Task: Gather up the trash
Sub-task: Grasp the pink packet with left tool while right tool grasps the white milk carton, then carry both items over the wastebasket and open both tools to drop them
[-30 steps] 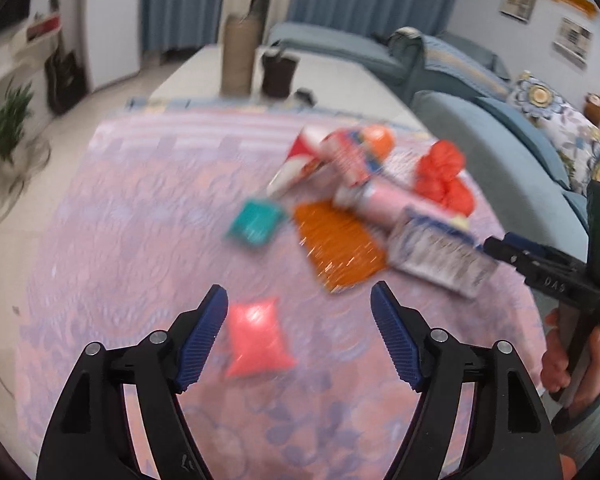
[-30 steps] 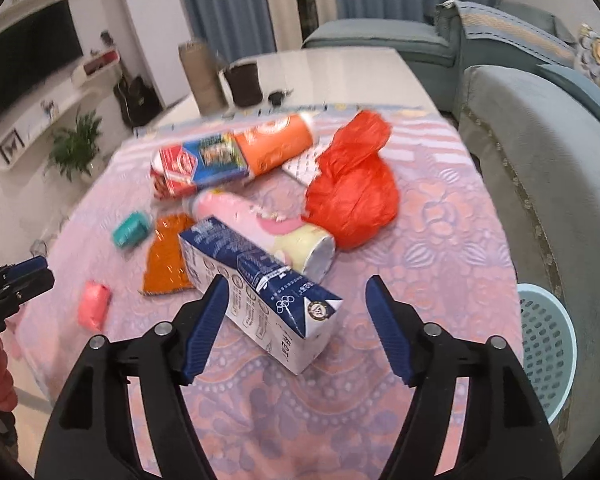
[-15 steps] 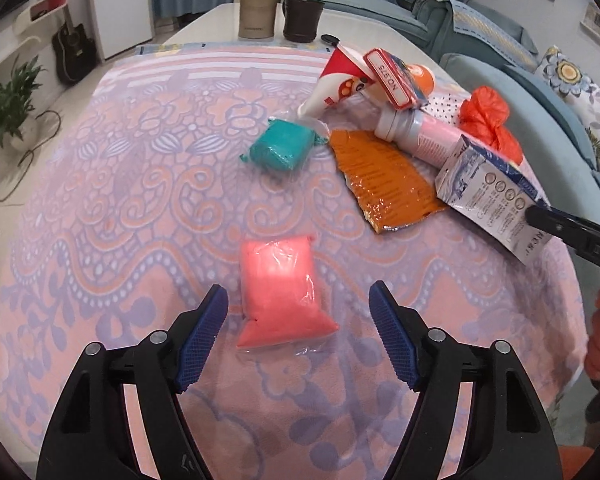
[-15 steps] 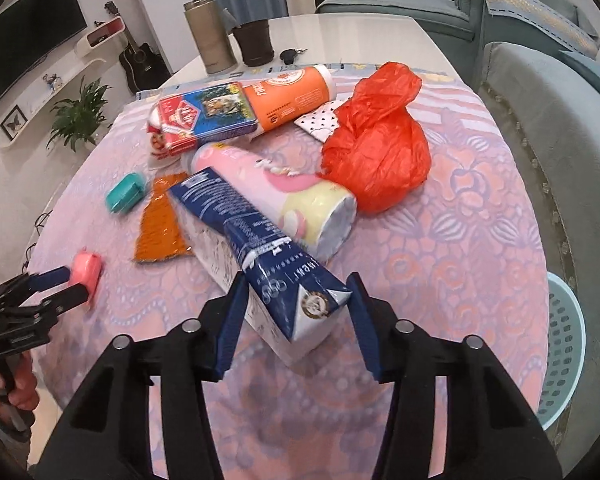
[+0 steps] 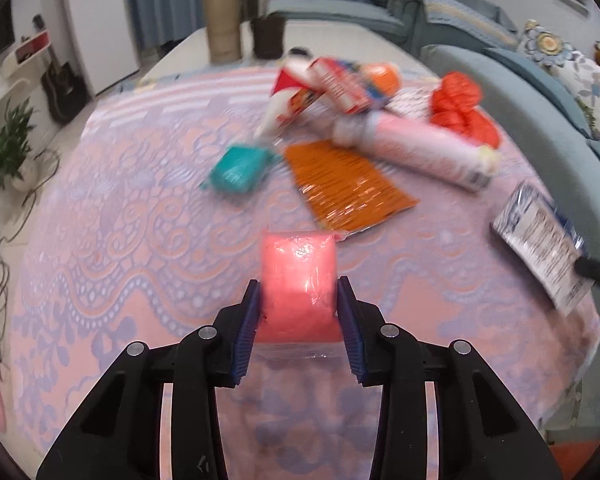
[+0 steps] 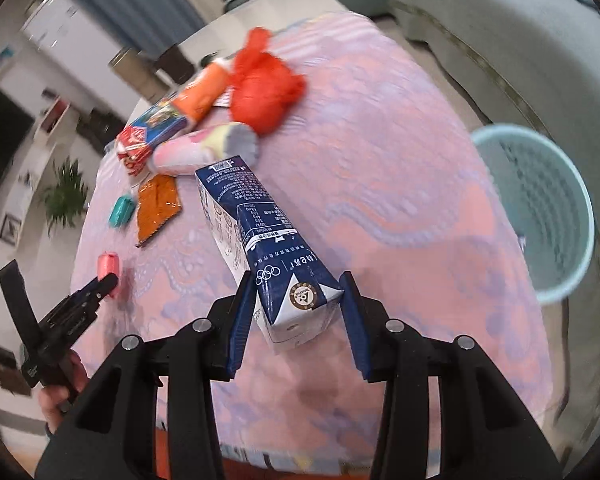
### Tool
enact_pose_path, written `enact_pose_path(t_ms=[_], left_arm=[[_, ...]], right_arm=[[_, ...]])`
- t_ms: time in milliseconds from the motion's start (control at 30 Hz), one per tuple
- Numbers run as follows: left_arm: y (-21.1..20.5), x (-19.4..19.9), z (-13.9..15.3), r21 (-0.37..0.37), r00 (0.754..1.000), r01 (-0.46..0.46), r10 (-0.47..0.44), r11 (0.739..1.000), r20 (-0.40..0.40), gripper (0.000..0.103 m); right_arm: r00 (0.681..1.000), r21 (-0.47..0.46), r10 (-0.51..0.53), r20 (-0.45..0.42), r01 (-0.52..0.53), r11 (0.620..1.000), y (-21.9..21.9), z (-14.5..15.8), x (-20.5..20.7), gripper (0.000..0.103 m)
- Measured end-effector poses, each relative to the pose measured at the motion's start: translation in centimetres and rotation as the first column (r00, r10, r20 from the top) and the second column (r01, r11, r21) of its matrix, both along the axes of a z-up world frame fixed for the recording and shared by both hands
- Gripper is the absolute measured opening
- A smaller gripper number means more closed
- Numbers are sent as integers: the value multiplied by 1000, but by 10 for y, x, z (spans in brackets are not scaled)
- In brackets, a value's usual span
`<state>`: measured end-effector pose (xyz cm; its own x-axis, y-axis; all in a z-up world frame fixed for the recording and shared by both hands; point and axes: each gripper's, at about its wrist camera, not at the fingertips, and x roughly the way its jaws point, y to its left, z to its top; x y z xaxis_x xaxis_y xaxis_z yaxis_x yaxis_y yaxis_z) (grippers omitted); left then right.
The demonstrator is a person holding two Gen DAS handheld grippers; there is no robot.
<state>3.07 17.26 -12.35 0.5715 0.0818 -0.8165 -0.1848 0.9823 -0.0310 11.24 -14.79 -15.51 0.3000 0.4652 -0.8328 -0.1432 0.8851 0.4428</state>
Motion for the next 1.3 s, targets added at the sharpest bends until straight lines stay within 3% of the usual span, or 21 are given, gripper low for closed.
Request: enact_pose_path(t_ms=[67, 133, 167, 233, 300, 400, 567, 633, 667, 833, 1100, 1300], left_arm=[[-7, 1, 8, -4, 1000, 20, -20, 1000, 24, 36], [-16, 3, 15, -10, 998, 47, -46, 999, 46, 36], [-20, 4, 17, -11, 997, 55, -54, 998, 52, 36], [-28, 7, 21, -18, 995, 75, -73, 997, 67, 36], [-34, 10, 23, -34, 993, 94, -91, 995, 77, 36], [-47, 16, 25, -37, 989, 122, -118, 992, 85, 36], [-63, 25, 27, -32, 982, 166, -163, 986, 91, 36], [-71, 29, 29, -25, 979, 185, -182, 982, 91, 36], [-74, 30, 29, -24, 977, 192, -189, 981, 93, 36], [-92, 41, 40, -27, 967, 233, -229, 972, 115, 36], [-147, 68, 78, -21, 918, 348, -336, 937, 210, 36], [-209, 95, 96, -29, 861, 458, -435, 888, 263, 36]], right_arm=[[999, -95, -7, 44, 11, 995, -5, 4, -9, 44], [994, -215, -1, 109, 24, 976, -6, 11, -13, 59], [991, -224, 10, 130, 20, 974, -6, 13, -14, 66], [985, -226, 54, 165, -16, 974, -2, 20, -13, 68], [973, -270, 128, 193, -73, 960, 10, 23, -7, 77], [954, -319, 236, 184, -169, 933, 31, 17, 4, 84], [939, -388, 314, 140, -239, 890, 57, -3, 21, 83], [942, -372, 313, 120, -250, 894, 58, -8, 24, 77], [944, -354, 312, 106, -257, 899, 56, -10, 27, 64], [952, -291, 264, 152, -212, 933, 44, 3, 27, 62], [951, -228, 68, 302, 3, 974, -32, 61, 37, 56], [938, -179, -117, 327, 183, 967, -106, 69, 47, 56]])
